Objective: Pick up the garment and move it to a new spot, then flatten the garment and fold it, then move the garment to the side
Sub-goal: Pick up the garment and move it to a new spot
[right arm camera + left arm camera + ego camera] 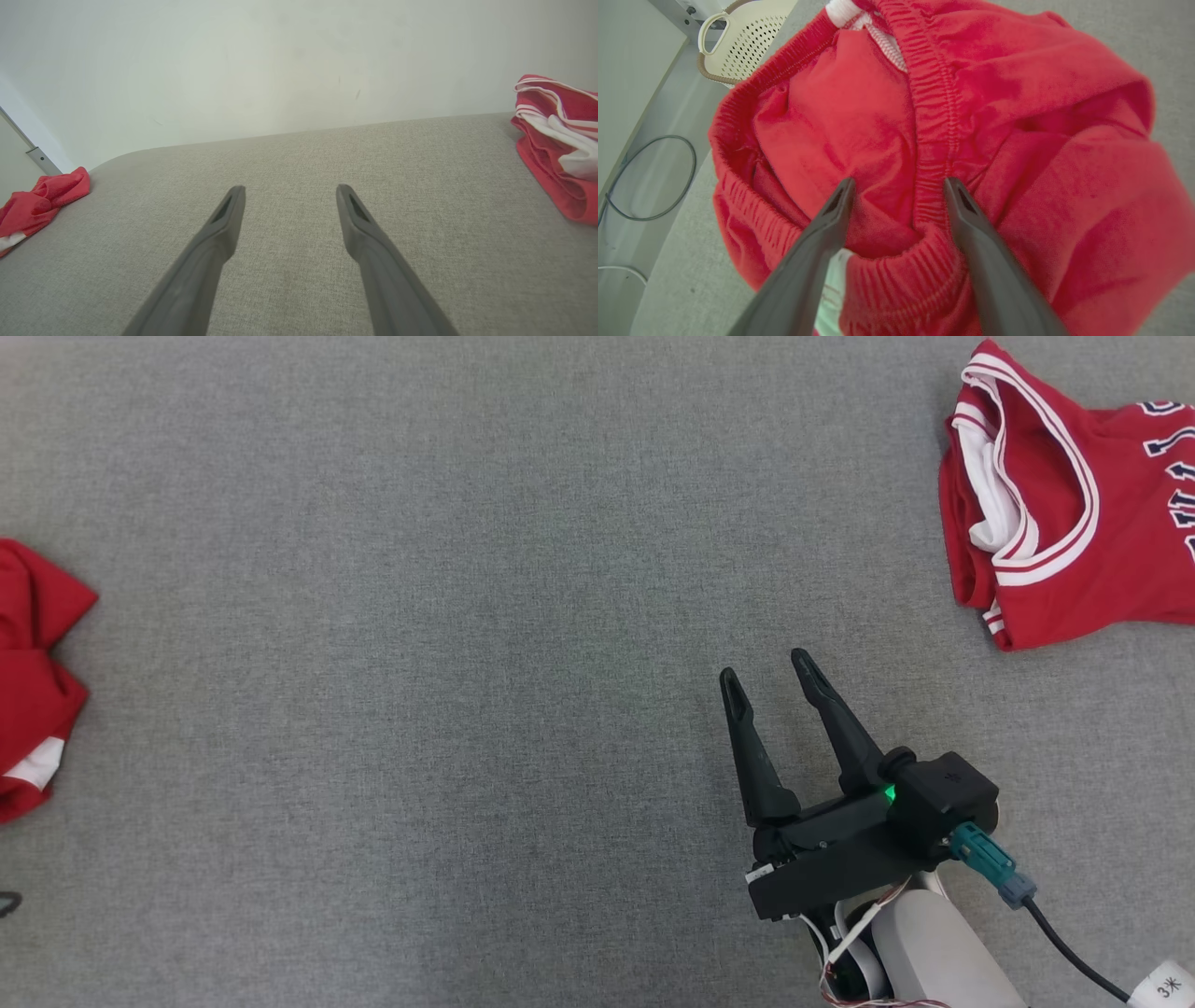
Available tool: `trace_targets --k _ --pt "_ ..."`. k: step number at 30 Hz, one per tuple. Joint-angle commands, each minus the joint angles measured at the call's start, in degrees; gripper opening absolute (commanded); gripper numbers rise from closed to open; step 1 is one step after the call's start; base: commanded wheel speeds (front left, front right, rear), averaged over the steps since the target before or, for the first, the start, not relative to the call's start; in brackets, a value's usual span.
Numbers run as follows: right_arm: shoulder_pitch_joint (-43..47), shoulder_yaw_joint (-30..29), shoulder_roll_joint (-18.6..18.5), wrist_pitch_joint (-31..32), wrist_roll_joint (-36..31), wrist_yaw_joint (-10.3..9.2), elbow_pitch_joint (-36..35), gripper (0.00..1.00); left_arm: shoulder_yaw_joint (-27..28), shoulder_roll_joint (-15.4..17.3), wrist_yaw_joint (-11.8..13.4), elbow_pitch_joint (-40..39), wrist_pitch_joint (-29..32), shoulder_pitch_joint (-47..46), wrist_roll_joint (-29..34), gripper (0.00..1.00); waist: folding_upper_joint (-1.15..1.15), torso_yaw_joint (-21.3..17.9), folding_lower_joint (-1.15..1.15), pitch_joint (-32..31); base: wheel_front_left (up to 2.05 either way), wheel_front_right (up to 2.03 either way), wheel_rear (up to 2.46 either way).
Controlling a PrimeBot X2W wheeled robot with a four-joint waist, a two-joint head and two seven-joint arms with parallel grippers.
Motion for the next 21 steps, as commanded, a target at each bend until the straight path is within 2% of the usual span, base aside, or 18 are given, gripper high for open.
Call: trace_targets --k 1,5,6,8,10,16,21 --pt "-0.52 0.19 -0.34 0.02 -0.45 -0.04 0.00 1.00 -1.08 0.17 -0.29 1.90 2.29 -0.55 -0.74 1.00 -0.01 -0.03 -0.01 0.13 0.00 0.00 0.00" --pt "-0.74 0.47 -0.46 0.47 -0.49 -0.04 0.19 1.00 -3.24 -0.39 -0.38 2.95 5.07 -1.10 -2.38 1.00 -0.01 0.08 -0.01 0.15 0.00 0.00 0.00" --pt "-0.79 0.55 -0.46 0.46 -0.50 -0.04 0.24 1.00 -3.97 -0.44 -0.39 2.84 5.33 -1.04 -2.82 0.59 -0.01 0.12 -0.01 0.13 0.00 0.00 0.00" --pt "-0.82 0.74 -0.43 0.57 -0.51 -0.04 0.31 1.00 -5.63 -0.42 -0.40 2.18 5.61 -0.58 -3.90 0.00 -0.01 0.20 -0.01 0.06 0.00 0.00 0.00" --pt "-0.86 0.76 -0.46 0.77 -0.46 -0.04 0.42 1.00 -7.53 -0.06 -0.40 1.01 5.11 -0.04 -5.20 0.00 -0.01 0.34 -0.01 -0.05 0.00 0.00 0.00" --pt "-0.76 0.72 -0.49 0.72 -0.05 -0.04 0.96 1.00 -11.43 2.00 -0.37 -2.49 -1.69 -1.10 -8.08 0.00 -0.01 1.14 -0.01 -1.35 0.00 0.00 0.00" --pt "-0.45 0.72 -0.38 0.37 0.55 -0.04 1.58 1.00 -13.88 2.26 -0.38 -4.80 -5.97 -3.69 -9.43 0.00 -0.01 1.65 -0.01 -3.27 0.00 0.00 0.00"
